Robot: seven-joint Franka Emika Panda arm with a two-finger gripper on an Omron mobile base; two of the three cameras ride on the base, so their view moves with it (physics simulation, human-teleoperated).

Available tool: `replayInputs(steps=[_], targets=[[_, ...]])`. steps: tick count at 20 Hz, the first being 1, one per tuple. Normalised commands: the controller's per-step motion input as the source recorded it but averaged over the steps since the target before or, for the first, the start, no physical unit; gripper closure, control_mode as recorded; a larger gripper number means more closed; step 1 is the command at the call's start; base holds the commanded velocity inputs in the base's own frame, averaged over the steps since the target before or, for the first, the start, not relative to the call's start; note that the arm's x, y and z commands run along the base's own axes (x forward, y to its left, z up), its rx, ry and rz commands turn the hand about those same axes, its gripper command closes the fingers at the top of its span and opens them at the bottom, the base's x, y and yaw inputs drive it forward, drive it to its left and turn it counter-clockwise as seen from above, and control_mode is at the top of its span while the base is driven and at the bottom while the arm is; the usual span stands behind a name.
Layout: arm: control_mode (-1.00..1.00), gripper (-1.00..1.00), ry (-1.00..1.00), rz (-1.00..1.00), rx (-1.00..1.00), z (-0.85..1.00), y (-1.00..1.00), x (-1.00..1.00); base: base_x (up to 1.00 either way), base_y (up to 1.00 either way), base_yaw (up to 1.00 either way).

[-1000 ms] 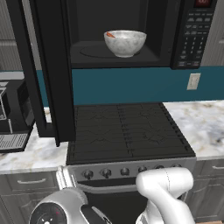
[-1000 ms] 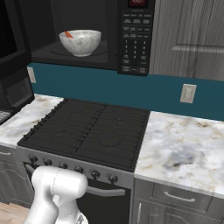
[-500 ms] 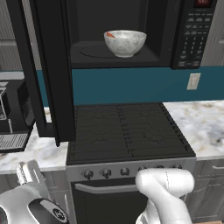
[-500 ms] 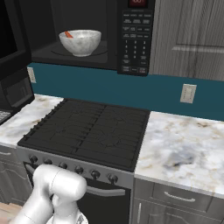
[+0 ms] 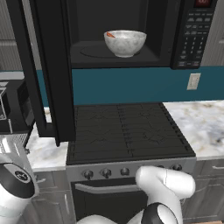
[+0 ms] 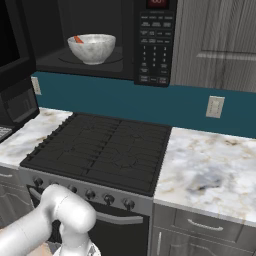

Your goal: Pick the carrot from the sink and place it in the bowl. Then pick the bowl and place it in the microwave. Then close the microwave door and press the start button.

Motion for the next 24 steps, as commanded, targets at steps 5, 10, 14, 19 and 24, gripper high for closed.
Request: replayInputs(steps=[5, 10, 14, 19, 24], targets=[[-1.00, -1.00, 0.00, -0.21, 0.02, 0.42, 0.08, 0.43, 0.00, 0.00, 0.00], [-1.00, -1.00, 0.00, -0.16, 0.08, 0.68, -0.06, 0.17, 0.00, 0.00, 0.00], [-1.00, -1.00, -0.04, -0.13, 0.12, 0.73, -0.43, 0.00, 0.00, 0.00, 0.00], [-1.00, -1.00, -0.11, -0.09, 0.12, 0.61, -0.70, -0.05, 0.00, 0.00, 0.00], [-1.00, -1.00, -0.19, -0.02, 0.13, 0.39, -0.96, -0.21, 0.00, 0.00, 0.00]])
